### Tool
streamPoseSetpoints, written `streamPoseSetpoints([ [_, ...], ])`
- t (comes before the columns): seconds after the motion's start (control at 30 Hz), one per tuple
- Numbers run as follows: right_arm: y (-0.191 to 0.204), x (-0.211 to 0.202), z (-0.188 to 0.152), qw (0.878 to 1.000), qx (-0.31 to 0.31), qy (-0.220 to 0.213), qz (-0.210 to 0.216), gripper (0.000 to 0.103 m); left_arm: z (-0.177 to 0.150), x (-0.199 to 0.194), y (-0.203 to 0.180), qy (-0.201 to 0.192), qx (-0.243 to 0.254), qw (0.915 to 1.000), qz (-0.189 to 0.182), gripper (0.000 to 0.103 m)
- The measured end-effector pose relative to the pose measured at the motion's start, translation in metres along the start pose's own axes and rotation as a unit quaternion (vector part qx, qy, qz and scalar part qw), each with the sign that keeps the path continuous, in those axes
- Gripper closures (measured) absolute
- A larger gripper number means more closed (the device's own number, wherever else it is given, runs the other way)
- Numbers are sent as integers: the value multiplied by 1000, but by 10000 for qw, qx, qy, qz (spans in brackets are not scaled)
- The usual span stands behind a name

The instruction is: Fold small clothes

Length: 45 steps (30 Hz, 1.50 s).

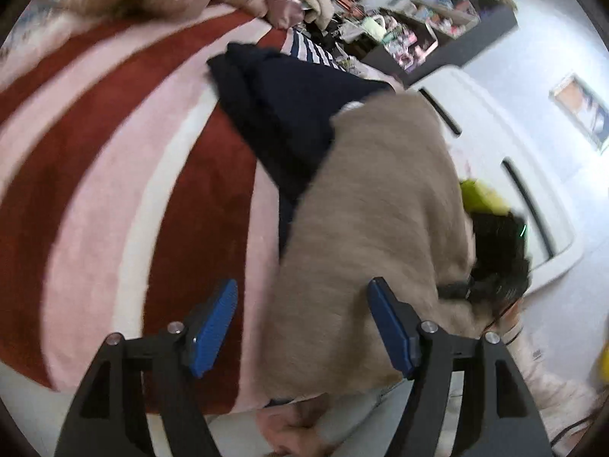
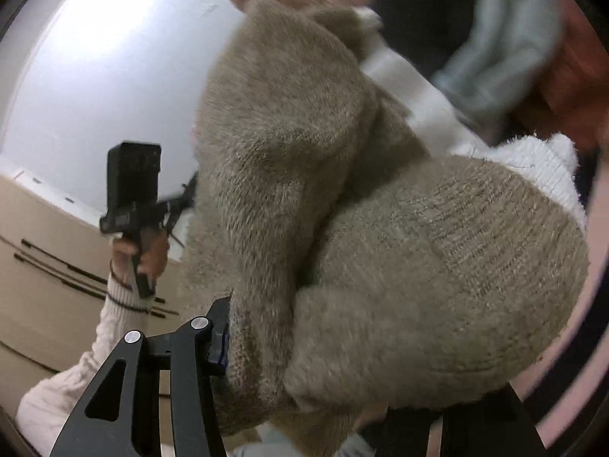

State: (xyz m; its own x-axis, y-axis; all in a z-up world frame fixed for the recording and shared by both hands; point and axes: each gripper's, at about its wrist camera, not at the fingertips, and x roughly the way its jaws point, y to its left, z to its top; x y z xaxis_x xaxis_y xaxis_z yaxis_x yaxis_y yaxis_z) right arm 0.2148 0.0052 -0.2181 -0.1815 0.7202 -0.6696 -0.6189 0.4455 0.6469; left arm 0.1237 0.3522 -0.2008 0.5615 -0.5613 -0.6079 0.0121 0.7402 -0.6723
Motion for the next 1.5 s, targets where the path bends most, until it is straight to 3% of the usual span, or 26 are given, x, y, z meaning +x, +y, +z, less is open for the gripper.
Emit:
streamPoseSetpoints([
  [0.03,-7,-2,-7,10000,66,67,-5,56,0,7,6,85,-90,9997,-227,22],
  [0.1,-26,-4,-20,9993,310,221,0,49,1,24,5,303,-77,9981,-524,16],
  [0.13,-35,-5,-24,9987,437,274,37,39,3,36,3,433,-8,9965,-712,16],
  [0.27,-64,-12,-31,9975,623,282,182,20,12,64,-3,547,-24,9925,-1095,15],
  [0.3,-67,-11,-31,9977,603,260,194,19,13,70,-7,529,-7,9927,-1085,17],
  [0.33,-73,-11,-31,9976,604,209,266,19,13,74,-10,501,17,9927,-1095,33],
  [0.37,-81,-13,-28,9975,618,160,318,19,13,78,-15,487,35,9924,-1134,39],
  [0.43,-92,-18,-26,9968,632,-66,475,36,13,75,-29,292,192,9950,-939,50],
  [0.5,-94,-22,-28,9946,661,-193,773,52,9,64,-44,77,282,9959,-862,55],
  [0.6,-84,-31,-26,9959,373,-352,744,59,5,46,-70,-122,591,9962,-626,58],
  [0.7,-62,-36,-22,9963,-25,-461,728,60,7,12,-91,-442,990,9930,-461,58],
  [0.87,-24,-32,15,9918,-524,-702,936,60,34,-57,-89,-995,1120,9887,35,58],
  [1.03,-11,2,57,9933,-545,-591,830,60,55,-96,-41,-1162,1013,9866,531,56],
  [1.17,-25,55,62,9990,-202,-235,317,60,69,-71,33,-813,394,9893,1144,55],
  [1.23,-43,72,50,10000,-45,41,15,59,68,-48,59,-430,179,9863,1582,53],
  [1.27,-45,75,47,10000,3,18,71,58,67,-41,71,-374,126,9834,1769,51],
  [1.37,-60,64,44,9997,163,-43,180,52,65,-45,91,-459,-210,9862,1575,41],
  [1.43,-67,54,42,10000,16,7,36,47,64,-49,88,-432,-66,9829,1789,32],
  [1.5,-63,49,57,9999,-103,33,-70,47,62,-54,80,-493,55,9798,1937,32],
])
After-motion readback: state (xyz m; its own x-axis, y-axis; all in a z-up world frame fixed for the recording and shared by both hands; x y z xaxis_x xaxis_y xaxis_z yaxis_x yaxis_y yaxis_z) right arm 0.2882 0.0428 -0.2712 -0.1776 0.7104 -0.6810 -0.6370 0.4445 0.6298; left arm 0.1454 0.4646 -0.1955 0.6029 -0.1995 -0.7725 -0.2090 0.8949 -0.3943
